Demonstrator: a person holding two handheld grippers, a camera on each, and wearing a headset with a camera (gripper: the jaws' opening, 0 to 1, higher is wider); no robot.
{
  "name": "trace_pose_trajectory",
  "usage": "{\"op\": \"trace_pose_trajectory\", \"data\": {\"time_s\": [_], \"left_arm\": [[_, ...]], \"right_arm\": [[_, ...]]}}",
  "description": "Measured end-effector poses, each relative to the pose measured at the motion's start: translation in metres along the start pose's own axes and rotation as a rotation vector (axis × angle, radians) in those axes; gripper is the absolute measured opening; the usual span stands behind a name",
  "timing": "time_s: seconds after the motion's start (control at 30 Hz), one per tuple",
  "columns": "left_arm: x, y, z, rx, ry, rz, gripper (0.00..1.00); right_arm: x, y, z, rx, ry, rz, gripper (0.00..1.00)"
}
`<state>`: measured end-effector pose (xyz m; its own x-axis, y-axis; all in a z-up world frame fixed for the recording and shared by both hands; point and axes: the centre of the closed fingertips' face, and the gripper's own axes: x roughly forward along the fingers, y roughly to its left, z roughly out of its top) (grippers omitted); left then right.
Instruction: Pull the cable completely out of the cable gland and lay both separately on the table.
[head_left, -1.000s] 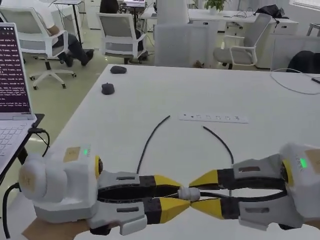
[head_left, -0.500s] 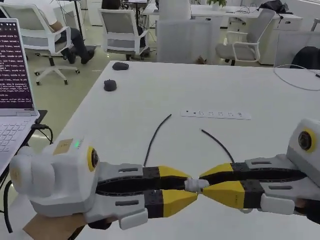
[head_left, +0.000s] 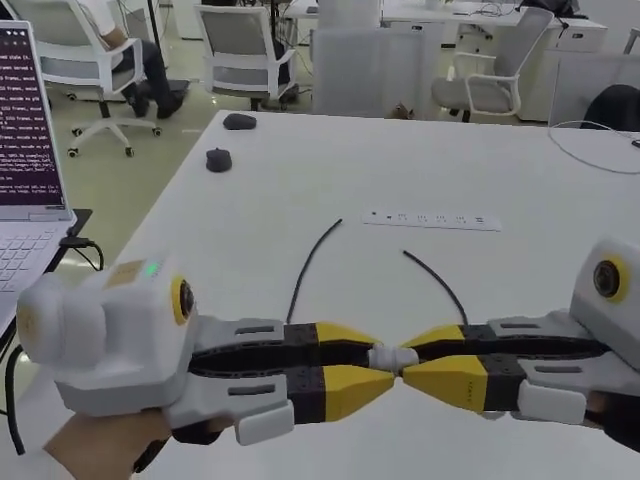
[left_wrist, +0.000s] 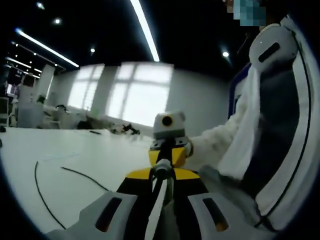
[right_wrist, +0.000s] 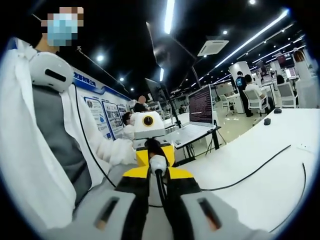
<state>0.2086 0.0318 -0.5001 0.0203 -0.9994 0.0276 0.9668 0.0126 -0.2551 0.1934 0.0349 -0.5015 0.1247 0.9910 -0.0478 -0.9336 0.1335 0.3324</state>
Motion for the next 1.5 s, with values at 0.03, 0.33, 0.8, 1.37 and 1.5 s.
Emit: {"op": "trace_pose_trajectory", "data": {"time_s": [0.03, 0.33, 0.8, 1.37, 1.5], "left_arm": [[-0.001, 0.000, -0.002, -0.062, 0.011, -0.005, 0.15], [0.000, 0.001, -0.007, -0.145, 0.036, -0.021, 0.14], [-0.006, 0.000, -0.004, -0.277, -0.029, -0.073, 0.12], [-0.006, 0.004, -0.012, -0.368, -0.009, -0.061, 0.13], [-0.001, 0.005, 0.007, -0.085, -0.068, -0.017, 0.14]], "right_arm": [[0.000, 0.000, -0.001, -0.002, 0.000, -0.002, 0.10], [0.004, -0.002, -0.002, -0.118, 0.024, -0.009, 0.08], [0.008, 0.001, 0.004, -0.252, 0.055, -0.036, 0.07], [0.013, -0.006, -0.002, -0.525, 0.112, -0.082, 0.09], [0.006, -0.014, 0.011, -0.272, 0.028, -0.104, 0.12]]}}
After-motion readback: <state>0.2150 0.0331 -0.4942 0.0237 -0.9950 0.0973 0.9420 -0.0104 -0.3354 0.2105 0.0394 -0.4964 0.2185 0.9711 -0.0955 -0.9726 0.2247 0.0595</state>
